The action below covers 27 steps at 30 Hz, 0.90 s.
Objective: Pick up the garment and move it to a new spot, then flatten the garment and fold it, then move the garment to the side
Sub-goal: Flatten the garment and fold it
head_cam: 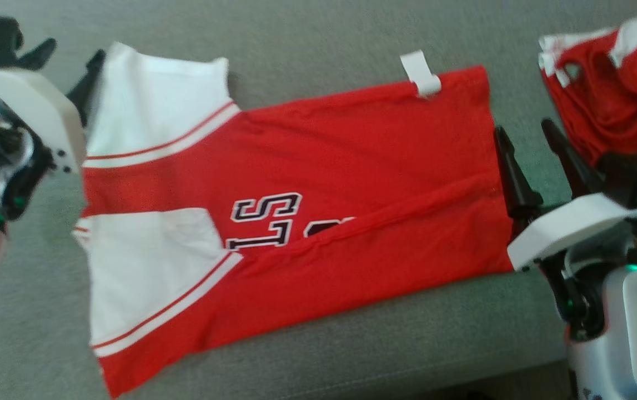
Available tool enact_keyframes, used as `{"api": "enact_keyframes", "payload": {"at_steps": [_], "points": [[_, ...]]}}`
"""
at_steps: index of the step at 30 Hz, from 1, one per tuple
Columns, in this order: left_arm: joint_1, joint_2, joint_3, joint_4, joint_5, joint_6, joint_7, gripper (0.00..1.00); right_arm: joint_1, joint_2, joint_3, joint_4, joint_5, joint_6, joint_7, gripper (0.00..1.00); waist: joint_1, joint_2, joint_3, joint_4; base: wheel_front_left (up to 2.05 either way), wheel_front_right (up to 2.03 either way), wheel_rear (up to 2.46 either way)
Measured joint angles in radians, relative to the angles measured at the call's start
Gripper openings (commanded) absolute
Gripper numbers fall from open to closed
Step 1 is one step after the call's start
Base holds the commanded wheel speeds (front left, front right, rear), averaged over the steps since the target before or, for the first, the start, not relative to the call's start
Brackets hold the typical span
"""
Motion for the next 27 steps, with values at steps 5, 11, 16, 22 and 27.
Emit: {"api": "enact_keyframes", "payload": {"at_steps": [5, 11, 16, 22, 27], "points": [[-0.043, 0.008, -0.001, 0.062, 0.0, -0.008, 0.035, 1.0, -0.031, 0.0, 0.012, -0.001, 0.005, 0.0, -0.014, 1.0, 0.0001, 0.0, 0.061, -0.042, 0.0, 0.0, 0.0], [-0.05, 0.014, 0.0, 0.127, -0.002, 0.0, 0.064, 1.0, -0.036, 0.0, 0.018, 0.024, 0.019, 0.0, -0.044, 1.0, 0.0, 0.0, 0.112, -0.094, 0.0, 0.0, 0.0], [-0.056, 0.031, 0.0, 0.131, -0.016, -0.018, 0.072, 0.32, -0.055, 0.0, 0.023, 0.038, 0.032, 0.0, -0.053, 1.0, -0.0003, 0.0, 0.124, -0.107, 0.0, 0.0, 0.0], [-0.071, 0.01, -0.005, 0.127, -0.016, -0.019, 0.037, 0.0, -0.123, -0.001, 0.039, 0.082, 0.02, 0.0, -0.039, 1.0, -0.0003, 0.0, 0.123, -0.088, 0.0, 0.0, 0.0], [-0.071, -0.021, -0.004, 0.121, -0.01, -0.026, -0.032, 0.0, -0.246, -0.002, 0.068, 0.166, -0.05, 0.0, 0.041, 1.0, -0.0003, 0.0, 0.113, -0.057, 0.0, 0.0, 0.0]]}}
